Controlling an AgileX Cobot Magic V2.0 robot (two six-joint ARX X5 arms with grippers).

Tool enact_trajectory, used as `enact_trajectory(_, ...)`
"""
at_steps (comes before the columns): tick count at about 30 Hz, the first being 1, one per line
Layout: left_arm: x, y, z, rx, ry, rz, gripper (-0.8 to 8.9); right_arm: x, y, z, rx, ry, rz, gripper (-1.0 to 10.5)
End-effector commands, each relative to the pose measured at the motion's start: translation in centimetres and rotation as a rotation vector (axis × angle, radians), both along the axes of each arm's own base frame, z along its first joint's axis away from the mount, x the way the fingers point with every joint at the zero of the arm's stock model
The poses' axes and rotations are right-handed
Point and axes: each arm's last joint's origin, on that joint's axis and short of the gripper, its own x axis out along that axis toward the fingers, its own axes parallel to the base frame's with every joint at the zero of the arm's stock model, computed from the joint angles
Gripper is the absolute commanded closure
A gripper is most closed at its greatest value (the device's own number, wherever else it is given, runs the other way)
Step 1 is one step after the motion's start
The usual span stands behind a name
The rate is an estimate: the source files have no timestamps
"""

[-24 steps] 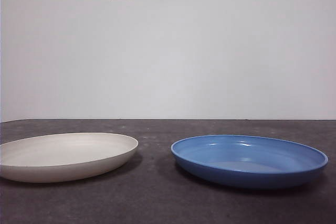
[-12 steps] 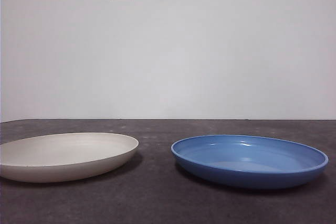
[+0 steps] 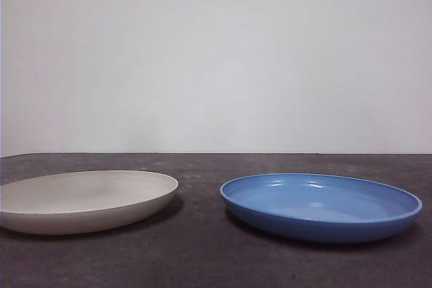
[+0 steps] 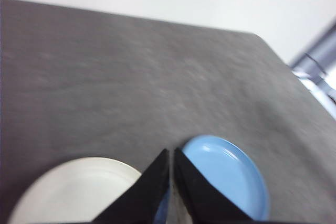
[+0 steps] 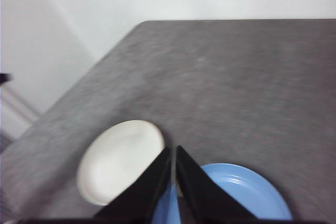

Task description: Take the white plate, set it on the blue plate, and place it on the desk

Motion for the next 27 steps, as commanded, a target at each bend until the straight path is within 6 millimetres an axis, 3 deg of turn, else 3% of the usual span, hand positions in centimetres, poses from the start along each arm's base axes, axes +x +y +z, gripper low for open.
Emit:
enact_trajectory(1,0.1,-0.4,1.0,-0.009,-0.040,-0.058,7.97,-0.1,0.1,0.7,0.000,-0.036,0.048,9.4)
enact_trajectory(10,-0.1,-1.0,1.0,-0.010,-0.040,-0.096,7.83,-0.3,0.1,0.2,-0.018,0.010,0.051,9.2)
enact_trajectory(12,-0.1,-1.1,1.0,-0.011,-0.040,-0.104,7.68,-0.3,0.1,0.2,-0.019,0.008,0.051,8.3)
enact_trajectory(14,-0.1,-1.3,1.0,-0.010,-0.040,-0.112,6.75,-0.3,0.1,0.2,-0.020,0.009,0.045,6.6)
enact_trajectory(16,-0.2,-1.4,1.0,-0.008,-0.043,-0.122,5.12,-0.3,0.1,0.2,-0.020,0.010,0.044,4.8)
enact_trajectory(19,-0.2,-1.6,1.0,0.007,-0.060,-0.137,2.93,-0.3,0.1,0.2,-0.016,0.014,0.043,3.5)
enact_trajectory(21,-0.2,-1.6,1.0,0.007,-0.062,-0.139,2.45,-0.3,0.1,0.2,-0.015,0.015,0.042,3.5)
enact_trajectory(27,-0.3,-1.6,0.9,0.005,-0.042,-0.137,2.50,-0.3,0.1,0.2,-0.016,0.014,0.043,3.5)
